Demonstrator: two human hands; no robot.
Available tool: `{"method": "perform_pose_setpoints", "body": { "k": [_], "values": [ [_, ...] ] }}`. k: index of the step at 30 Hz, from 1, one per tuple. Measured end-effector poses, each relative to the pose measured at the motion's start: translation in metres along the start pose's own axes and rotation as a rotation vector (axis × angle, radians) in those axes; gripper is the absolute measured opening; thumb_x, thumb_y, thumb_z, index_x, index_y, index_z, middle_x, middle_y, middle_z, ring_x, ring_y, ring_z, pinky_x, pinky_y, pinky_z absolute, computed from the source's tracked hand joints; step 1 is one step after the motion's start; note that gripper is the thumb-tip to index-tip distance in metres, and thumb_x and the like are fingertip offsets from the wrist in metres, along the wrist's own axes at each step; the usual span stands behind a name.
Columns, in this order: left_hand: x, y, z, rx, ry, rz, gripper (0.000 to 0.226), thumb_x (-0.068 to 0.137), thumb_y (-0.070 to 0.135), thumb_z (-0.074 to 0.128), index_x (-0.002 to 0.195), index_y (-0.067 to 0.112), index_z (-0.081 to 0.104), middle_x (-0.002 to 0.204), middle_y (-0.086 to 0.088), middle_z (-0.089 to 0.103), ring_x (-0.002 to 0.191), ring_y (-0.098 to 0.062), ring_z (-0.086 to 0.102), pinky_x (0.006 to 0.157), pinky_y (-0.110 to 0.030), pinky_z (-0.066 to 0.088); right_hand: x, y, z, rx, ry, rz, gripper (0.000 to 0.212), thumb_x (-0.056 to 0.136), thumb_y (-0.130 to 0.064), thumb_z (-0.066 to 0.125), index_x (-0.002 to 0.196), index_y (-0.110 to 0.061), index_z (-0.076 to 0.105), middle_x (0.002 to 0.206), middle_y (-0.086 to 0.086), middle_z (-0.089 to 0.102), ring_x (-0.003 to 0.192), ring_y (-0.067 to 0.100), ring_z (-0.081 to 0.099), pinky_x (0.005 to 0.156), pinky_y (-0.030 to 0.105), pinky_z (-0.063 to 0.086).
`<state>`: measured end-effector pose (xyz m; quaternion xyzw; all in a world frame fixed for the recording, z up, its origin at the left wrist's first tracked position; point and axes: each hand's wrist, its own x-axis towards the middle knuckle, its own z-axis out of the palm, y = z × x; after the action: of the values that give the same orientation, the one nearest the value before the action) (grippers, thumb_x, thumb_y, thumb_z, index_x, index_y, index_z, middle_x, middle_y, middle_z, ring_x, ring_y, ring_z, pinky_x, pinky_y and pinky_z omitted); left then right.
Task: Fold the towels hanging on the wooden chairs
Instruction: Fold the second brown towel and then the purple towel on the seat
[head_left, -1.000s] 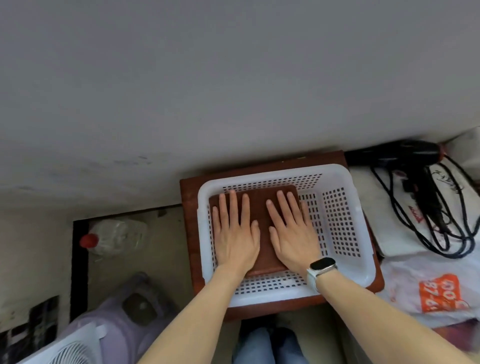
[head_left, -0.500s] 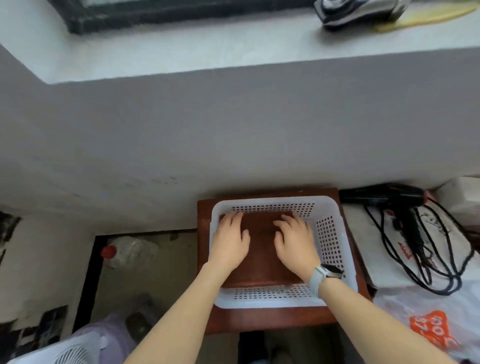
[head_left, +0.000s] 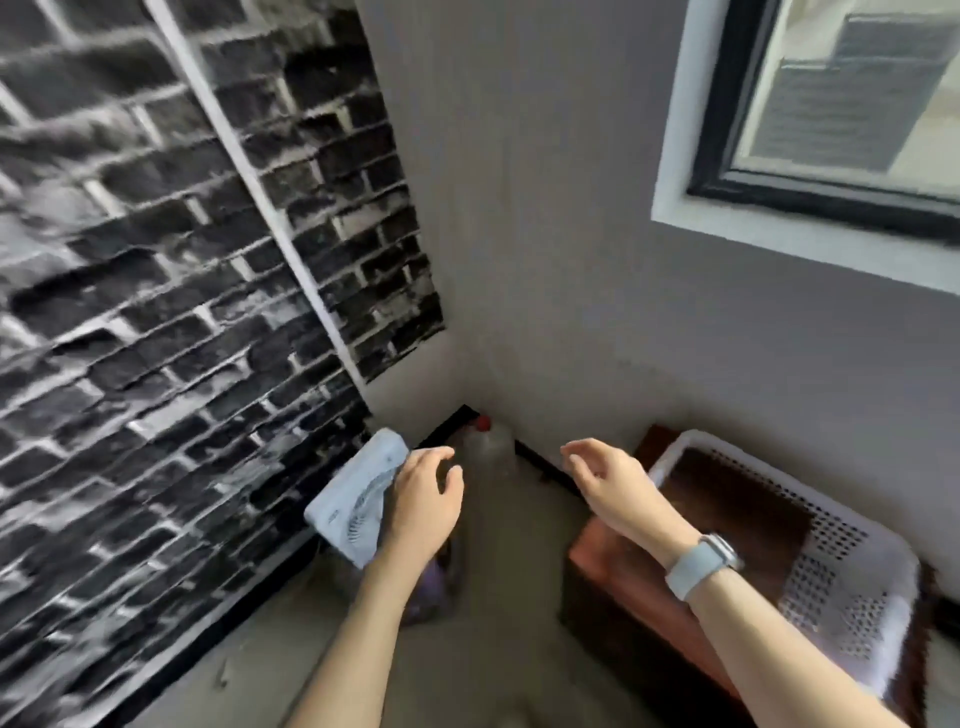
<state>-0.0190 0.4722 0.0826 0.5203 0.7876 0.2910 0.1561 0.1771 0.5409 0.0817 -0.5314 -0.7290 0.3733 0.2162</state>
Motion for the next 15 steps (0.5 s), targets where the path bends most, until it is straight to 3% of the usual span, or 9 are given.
{"method": "perform_pose_setpoints", "body": {
  "k": [5, 10, 15],
  "values": [
    [-0.104, -0.112, -0.094, 0.003, 0.223, -0.292, 0.03, 0.09, 0.019, 0.052, 0.118, 0.009, 0.058, 0.12, -0.011, 0.06, 0.113, -0.025, 0.054, 0.096, -0.031, 0.04, -0.038, -0.082, 0.094, -0.08, -0.283, -0.226, 0.017, 0.093, -0.019, 0.046, 0.097, -0.012, 0.062, 0.108, 0.009, 0.068, 0.095, 0.021, 0.061, 0.072, 0.022, 0.038],
    [-0.226, -0.202, -0.166, 0.028, 0.421, -0.537, 0.03, 0.091, 0.019, 0.05, 0.118, 0.008, 0.058, 0.121, -0.009, 0.061, 0.114, -0.025, 0.053, 0.094, -0.027, 0.036, -0.109, -0.172, 0.21, -0.189, -0.669, -0.472, 0.028, 0.095, -0.011, 0.041, 0.096, 0.01, 0.059, 0.096, 0.027, 0.065, 0.089, 0.037, 0.061, 0.074, 0.039, 0.042],
    [-0.355, -0.282, -0.228, 0.042, 0.543, -0.727, 0.026, 0.089, 0.016, 0.053, 0.111, 0.007, 0.061, 0.109, -0.015, 0.064, 0.106, -0.029, 0.057, 0.09, -0.034, 0.041, -0.208, -0.245, 0.331, -0.247, -0.834, -0.641, 0.028, 0.096, -0.021, 0.043, 0.099, -0.001, 0.062, 0.099, 0.019, 0.067, 0.095, 0.034, 0.061, 0.081, 0.036, 0.044]
  ]
}}
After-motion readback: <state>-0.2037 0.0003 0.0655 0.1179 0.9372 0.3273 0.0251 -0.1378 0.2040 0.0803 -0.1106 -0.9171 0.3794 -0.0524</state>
